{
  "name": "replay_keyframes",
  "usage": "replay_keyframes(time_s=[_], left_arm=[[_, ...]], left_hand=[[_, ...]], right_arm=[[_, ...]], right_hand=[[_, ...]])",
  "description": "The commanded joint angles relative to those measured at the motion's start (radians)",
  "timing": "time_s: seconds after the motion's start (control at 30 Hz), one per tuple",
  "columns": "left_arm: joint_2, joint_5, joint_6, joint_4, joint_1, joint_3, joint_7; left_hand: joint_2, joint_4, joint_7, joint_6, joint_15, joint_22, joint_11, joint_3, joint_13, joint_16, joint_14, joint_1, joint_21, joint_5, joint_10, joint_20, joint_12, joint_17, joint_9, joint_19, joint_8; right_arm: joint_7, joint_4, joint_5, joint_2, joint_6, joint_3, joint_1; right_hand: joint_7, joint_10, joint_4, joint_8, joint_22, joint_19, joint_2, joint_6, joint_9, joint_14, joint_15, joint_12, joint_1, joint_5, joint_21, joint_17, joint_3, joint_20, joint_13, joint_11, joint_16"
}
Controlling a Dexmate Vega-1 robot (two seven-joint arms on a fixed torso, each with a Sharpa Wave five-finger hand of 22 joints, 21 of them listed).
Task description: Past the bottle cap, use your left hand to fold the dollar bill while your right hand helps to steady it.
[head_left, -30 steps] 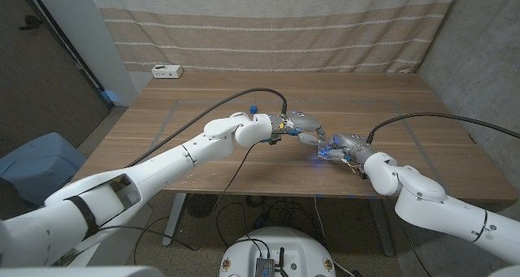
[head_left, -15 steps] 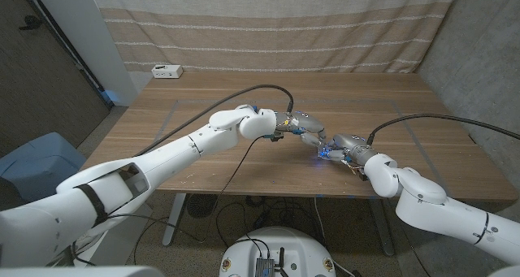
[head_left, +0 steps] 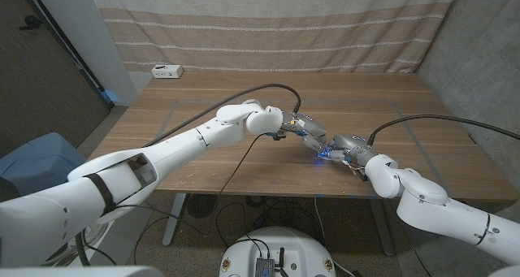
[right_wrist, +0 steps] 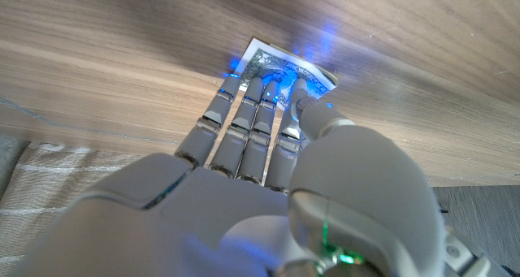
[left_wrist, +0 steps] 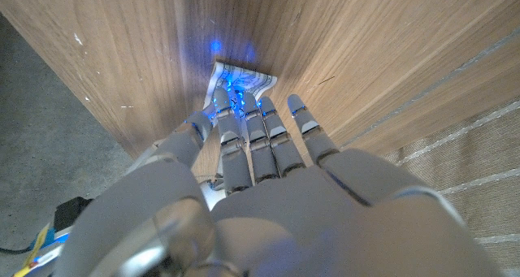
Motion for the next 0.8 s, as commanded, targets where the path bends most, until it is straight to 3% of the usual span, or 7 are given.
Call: replay_keyframes(time_s=[0.03,0.53,0.8], left_arm=[[-0.03,0.004,-0.009,0.046,-0.033,0.036,-0.051],[-0.056,-0.009,-0.026,0.095,-0.056,0.069,-0.082],[-0.059,-0.011,-0.019,0.097,-0.061,0.077,-0.099]], left_hand=[[0.012,0.001,0.001,-0.003,0.008,0.001,0.002,0.011,-0.001,-0.003,-0.006,0.001,0.002,0.01,-0.004,0.0,-0.007,0.002,0.001,-0.004,-0.003],[0.025,0.047,0.014,-0.022,0.0,-0.001,-0.005,0.013,-0.01,-0.025,-0.076,-0.043,-0.013,0.008,-0.029,-0.002,-0.027,0.008,0.002,-0.056,-0.022],[0.024,0.061,0.019,-0.018,0.009,-0.002,-0.002,0.016,-0.014,-0.008,-0.039,-0.06,-0.007,0.007,-0.014,-0.004,-0.025,0.006,0.002,-0.044,-0.023]], right_arm=[[-0.004,0.004,0.002,-0.003,0.009,0.005,-0.006],[-0.011,0.005,0.009,-0.001,0.011,0.011,-0.013],[-0.01,0.009,0.009,0.001,0.009,0.009,-0.009]], right_hand=[[0.002,0.014,-0.005,-0.001,0.005,0.002,0.006,0.017,0.001,0.01,-0.038,0.009,-0.001,-0.003,0.006,0.004,0.003,-0.004,0.002,0.002,0.005],[0.003,0.015,-0.005,-0.004,0.005,0.003,0.001,0.018,0.001,0.016,-0.037,0.007,-0.004,-0.001,0.007,-0.005,0.014,-0.004,0.002,0.004,-0.001],[0.005,0.016,-0.006,-0.005,0.004,0.003,-0.001,0.019,0.001,0.017,-0.038,0.007,-0.004,-0.001,0.007,-0.006,0.016,-0.005,0.002,0.005,-0.002]])
